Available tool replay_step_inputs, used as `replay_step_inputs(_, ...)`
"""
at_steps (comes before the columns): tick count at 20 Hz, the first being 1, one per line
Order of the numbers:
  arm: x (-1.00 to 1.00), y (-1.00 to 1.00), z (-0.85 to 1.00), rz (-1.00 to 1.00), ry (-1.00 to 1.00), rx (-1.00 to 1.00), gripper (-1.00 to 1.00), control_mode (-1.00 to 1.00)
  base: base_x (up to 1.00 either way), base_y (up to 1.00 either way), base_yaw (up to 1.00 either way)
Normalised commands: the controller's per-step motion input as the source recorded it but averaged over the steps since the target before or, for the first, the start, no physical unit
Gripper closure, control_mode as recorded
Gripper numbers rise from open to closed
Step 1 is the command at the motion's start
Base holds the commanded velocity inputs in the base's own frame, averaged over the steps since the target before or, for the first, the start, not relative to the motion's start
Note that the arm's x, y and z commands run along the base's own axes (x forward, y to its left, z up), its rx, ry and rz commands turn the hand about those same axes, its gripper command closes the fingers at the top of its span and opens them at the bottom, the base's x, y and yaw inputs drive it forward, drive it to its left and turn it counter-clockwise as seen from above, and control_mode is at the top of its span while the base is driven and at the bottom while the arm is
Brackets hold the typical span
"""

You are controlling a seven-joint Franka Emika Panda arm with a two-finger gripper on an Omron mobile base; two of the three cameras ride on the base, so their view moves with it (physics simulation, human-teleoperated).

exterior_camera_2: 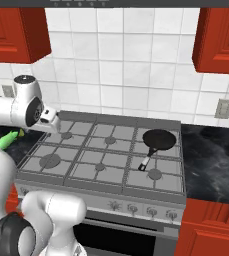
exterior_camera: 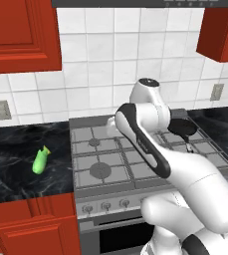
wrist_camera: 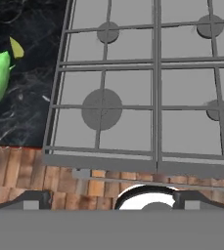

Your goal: Put the corn and lemon wedge in the pan. Then turn on the rear right burner and set the heat to medium.

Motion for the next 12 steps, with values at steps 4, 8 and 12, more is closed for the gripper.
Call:
replay_step_inputs(4,0.57,0.51,-0.16,-0.06,0.13,0.0,-1.0,-1.0,0.0,0.0,0.0)
replay_step_inputs(8,0.56,0.67,-0.11,-0.06,0.08,0.0,-1.0,-1.0,0.0,0.0,0.0)
replay_step_inputs(12,0.43,0.71,-0.12,-0.04,0.02,0.0,-1.0,-1.0,0.0,0.0,0.0)
